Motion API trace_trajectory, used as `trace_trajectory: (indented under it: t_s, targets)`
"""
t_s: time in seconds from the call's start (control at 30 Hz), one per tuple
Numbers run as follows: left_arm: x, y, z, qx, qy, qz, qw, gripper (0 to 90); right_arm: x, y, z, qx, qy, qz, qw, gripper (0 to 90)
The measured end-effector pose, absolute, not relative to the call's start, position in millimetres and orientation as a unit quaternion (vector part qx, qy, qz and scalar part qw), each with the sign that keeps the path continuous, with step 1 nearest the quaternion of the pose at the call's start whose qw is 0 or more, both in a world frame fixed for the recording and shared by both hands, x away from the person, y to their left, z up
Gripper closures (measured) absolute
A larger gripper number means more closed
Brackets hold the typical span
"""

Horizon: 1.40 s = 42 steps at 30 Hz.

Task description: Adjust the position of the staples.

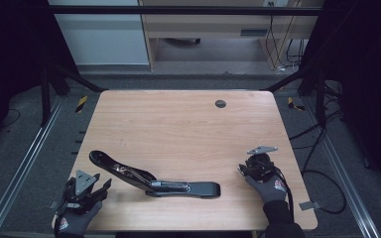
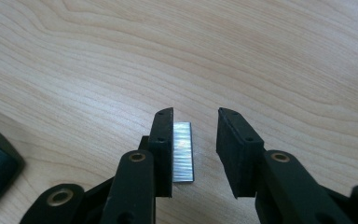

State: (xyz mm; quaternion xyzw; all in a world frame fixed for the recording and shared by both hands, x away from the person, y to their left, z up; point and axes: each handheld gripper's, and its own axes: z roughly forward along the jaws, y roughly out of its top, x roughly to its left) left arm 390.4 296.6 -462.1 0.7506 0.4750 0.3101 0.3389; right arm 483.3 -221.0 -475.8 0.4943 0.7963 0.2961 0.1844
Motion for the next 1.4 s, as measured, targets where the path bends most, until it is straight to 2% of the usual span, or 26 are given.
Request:
trace_trajectory:
  t_s: [0.23,0.7,0.87,1.13,1.4]
  targets:
    - [390.5,296.3,-462.1,0.752,0.474,0.309,0.338,52.9,485.3,-218.5,-481.4,0.493,0.804,0.282,0.175,67.6]
    - [390.9,295.8,-462.7,0.753,0.474,0.307,0.338,52.9,488.4,-216.7,-484.4,0.492,0.811,0.274,0.160,77.6]
    - [390.7,296.1,-462.5,0.753,0.474,0.307,0.338,53.0,487.9,-217.2,-482.0,0.490,0.811,0.278,0.161,78.1]
    - [390.0,296.1,-462.0,0.754,0.473,0.307,0.337,53.0,470.6,-217.2,-469.3,0.463,0.817,0.308,0.152,78.1]
    - [389.4,295.6,-462.0,0.754,0.473,0.307,0.337,53.0,448.0,-219.3,-470.8,0.421,0.834,0.326,0.142,78.2]
